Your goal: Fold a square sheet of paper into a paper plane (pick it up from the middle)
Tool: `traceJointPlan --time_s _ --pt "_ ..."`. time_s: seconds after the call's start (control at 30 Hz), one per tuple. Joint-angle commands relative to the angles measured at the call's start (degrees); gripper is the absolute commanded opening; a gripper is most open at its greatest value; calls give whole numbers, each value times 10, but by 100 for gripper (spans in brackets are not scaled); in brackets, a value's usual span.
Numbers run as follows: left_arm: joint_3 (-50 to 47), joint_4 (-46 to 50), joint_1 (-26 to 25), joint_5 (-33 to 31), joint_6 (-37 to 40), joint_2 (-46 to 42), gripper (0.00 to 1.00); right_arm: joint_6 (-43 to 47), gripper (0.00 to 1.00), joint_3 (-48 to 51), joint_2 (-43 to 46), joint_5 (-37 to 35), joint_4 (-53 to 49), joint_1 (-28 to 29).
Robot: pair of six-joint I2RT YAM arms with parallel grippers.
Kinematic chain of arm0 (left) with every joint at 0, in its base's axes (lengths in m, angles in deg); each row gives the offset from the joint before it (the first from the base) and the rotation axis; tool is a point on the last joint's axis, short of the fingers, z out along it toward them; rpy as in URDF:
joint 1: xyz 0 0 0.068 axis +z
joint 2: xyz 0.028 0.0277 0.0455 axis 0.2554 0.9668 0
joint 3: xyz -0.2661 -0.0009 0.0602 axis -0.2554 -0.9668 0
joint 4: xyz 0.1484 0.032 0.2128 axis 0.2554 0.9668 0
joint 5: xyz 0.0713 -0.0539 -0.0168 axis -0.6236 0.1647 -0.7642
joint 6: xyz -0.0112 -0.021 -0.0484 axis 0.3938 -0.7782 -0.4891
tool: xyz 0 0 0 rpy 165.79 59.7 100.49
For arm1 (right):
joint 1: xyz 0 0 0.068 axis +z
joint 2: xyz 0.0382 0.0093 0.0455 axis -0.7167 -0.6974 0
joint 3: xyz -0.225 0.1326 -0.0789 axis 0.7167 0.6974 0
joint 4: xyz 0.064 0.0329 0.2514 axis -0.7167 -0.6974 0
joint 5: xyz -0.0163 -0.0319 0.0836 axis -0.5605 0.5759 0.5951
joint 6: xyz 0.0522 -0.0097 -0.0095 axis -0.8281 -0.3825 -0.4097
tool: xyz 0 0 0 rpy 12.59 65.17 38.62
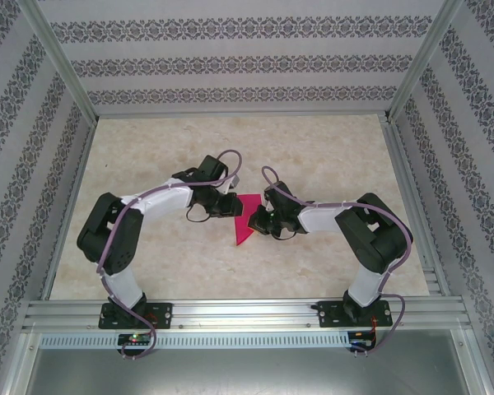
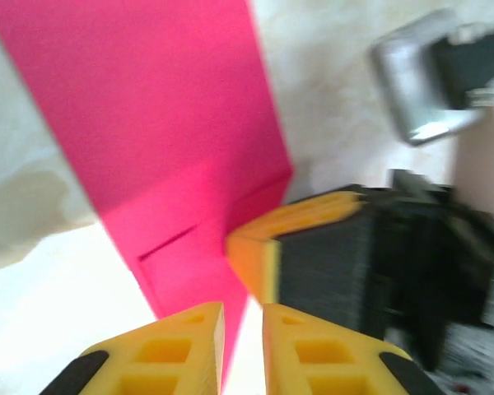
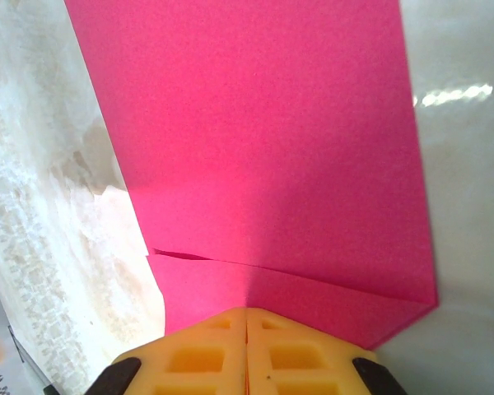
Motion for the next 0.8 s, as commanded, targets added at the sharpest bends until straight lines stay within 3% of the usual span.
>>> traceJointPlan --time_s 0.0,0.2,0.77 --pt "-23 -24 -5 42 -17 -13 16 8 8 -4 -24 -16 -36 2" --pt "-61 -46 -21 73 -26 -4 8 8 7 -10 -31 -14 -36 2" --pt "-103 -58 -38 77 -34 33 6 12 8 -14 -35 -14 -45 -2"
